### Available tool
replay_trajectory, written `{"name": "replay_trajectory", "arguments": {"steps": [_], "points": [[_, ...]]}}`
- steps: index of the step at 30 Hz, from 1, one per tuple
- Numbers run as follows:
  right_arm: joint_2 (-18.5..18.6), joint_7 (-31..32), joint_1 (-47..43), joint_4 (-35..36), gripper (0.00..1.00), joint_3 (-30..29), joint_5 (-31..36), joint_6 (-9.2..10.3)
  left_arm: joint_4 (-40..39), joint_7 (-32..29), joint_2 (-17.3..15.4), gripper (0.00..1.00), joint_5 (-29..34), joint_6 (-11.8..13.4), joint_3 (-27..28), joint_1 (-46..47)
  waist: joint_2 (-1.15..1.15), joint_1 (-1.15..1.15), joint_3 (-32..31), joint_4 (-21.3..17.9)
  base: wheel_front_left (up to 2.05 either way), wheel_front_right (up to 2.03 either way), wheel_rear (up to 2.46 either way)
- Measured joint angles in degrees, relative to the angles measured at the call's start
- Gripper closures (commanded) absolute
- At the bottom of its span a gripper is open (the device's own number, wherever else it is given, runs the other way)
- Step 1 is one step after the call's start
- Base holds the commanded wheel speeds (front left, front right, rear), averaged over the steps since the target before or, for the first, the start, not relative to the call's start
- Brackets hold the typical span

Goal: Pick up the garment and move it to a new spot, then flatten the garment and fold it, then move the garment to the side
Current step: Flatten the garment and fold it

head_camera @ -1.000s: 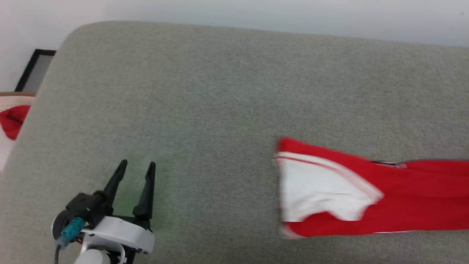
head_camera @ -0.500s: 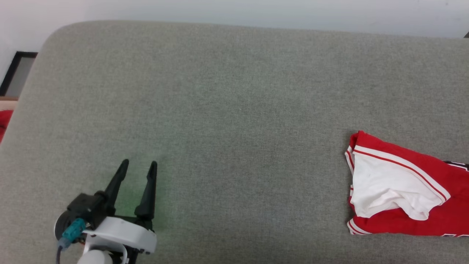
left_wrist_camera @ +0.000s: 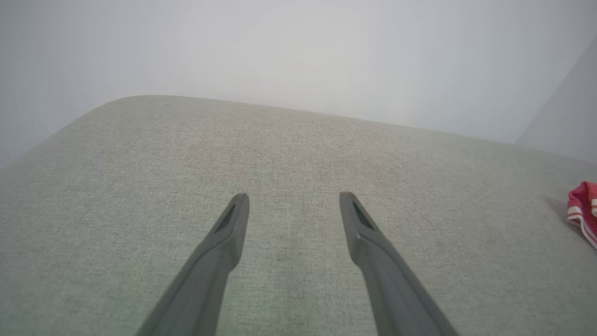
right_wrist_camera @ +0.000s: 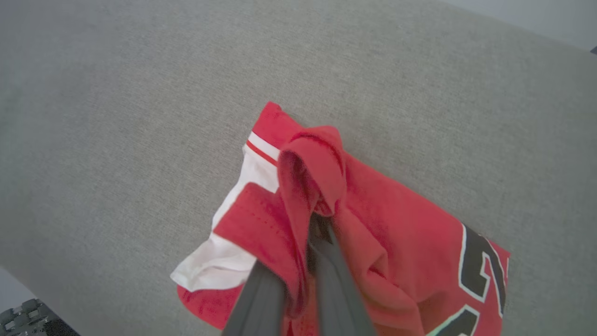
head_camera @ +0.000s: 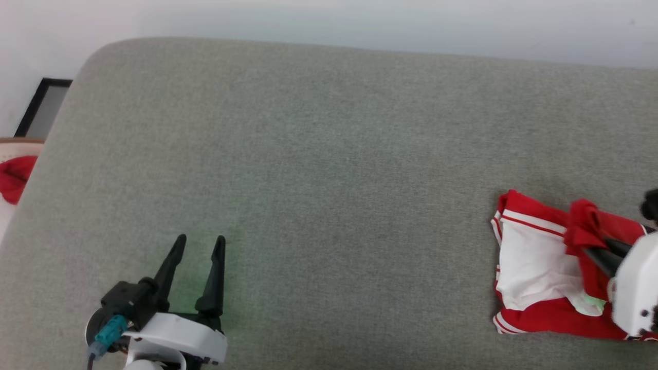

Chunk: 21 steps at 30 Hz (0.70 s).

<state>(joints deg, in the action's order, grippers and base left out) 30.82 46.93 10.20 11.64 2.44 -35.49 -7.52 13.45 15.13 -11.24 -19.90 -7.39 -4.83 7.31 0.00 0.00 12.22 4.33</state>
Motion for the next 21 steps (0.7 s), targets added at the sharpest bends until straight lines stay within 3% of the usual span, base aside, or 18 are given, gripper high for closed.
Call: {"name": "replay_trajectory", "arguments": {"steps": [6,16,17,18,19,20,21], "points": [[-2.32,-0.12,3.04,-0.33,1.0,5.2,1.65,0.01,-0.02,0.0,0.3,0.0,-0.26,0.0,-0.44,0.88,0.0,0.0,1.49,1.37,0.0,0.0,0.0],[-3.48,-6.21,6.05,-10.9,1.0,11.26,3.58,0.01,1.21,0.0,0.9,0.0,-0.31,0.0,-1.74,2.44,0.0,0.0,3.27,3.71,0.0,0.0,0.0],[-3.59,-6.61,6.04,-11.45,0.82,11.77,3.2,0.01,1.4,-0.01,0.85,0.0,-0.32,0.0,-1.67,2.43,0.0,0.0,3.11,3.77,0.0,0.0,0.0],[-3.57,-6.95,6.06,-11.72,0.55,12.27,2.97,0.01,1.52,0.0,0.81,0.0,-0.42,0.0,-1.59,2.41,0.0,0.0,2.9,3.78,0.0,0.0,0.0],[-3.64,-7.54,6.1,-11.9,0.16,12.67,2.19,0.01,1.65,0.0,0.74,0.0,-0.54,0.0,-1.44,2.3,0.0,0.0,2.64,3.74,0.0,0.0,0.0],[-3.83,-8.17,6.22,-12.16,0.0,12.71,1.32,0.01,1.85,0.0,0.64,0.0,-0.63,0.0,-1.36,2.1,0.0,0.0,2.32,3.67,0.0,0.0,0.0],[-3.93,-8.61,6.28,-12.33,0.0,12.69,0.86,0.01,2.03,0.0,0.54,0.0,-0.64,0.0,-1.38,1.92,0.0,0.0,1.94,3.56,0.0,0.0,0.0]]}}
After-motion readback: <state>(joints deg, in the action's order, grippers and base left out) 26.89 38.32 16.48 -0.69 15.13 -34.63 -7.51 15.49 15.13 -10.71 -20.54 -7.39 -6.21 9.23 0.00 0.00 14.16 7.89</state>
